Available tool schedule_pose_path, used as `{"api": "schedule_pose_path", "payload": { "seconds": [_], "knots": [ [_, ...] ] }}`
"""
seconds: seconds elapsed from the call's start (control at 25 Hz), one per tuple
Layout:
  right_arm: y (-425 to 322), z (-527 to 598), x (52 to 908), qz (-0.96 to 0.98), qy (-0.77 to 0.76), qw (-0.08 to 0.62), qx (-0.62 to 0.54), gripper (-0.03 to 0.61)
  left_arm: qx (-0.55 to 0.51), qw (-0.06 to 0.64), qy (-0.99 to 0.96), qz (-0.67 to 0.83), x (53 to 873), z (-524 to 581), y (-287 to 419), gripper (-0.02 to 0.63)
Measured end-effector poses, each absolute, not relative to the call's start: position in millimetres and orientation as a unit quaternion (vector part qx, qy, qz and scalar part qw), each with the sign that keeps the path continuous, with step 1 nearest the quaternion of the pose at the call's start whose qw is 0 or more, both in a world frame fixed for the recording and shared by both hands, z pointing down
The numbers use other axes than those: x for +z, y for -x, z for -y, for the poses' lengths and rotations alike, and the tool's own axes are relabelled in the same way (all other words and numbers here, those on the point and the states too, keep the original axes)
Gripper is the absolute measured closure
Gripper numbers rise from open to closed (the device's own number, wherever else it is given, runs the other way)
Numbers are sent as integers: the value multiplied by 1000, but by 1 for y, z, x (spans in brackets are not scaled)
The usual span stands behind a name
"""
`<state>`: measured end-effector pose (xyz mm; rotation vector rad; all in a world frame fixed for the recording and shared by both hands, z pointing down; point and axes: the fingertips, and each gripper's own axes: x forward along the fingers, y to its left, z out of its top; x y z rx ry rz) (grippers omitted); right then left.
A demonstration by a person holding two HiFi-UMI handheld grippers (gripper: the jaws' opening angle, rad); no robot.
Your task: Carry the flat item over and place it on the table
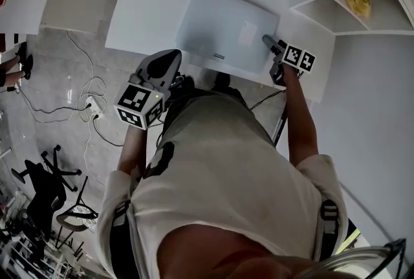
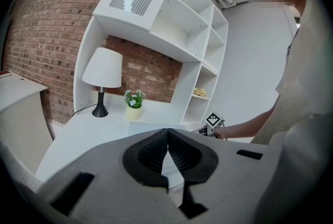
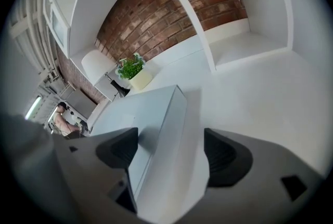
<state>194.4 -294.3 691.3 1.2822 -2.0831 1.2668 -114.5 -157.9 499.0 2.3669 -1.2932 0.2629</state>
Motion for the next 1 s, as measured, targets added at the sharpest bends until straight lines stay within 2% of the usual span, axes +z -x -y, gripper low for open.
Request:
{"api": "schedule_pose_path", "payload": {
  "seconds": [0.32, 0.6, 0.76, 1.0],
  "knots": [
    [-200, 289, 687, 740, -479, 216, 420, 170, 100, 211, -845, 481, 499, 143, 130, 594],
    [-206, 289, 686, 739, -492, 215, 406, 170, 108, 188, -825, 523, 492, 138, 174, 594],
    [-210, 288, 669, 744, -519, 182, 379, 171, 103, 179, -829, 520, 489, 137, 180, 594],
    [-193, 279, 594, 770, -534, 105, 334, 173, 97, 173, -861, 469, 488, 138, 145, 594]
  ]
}}
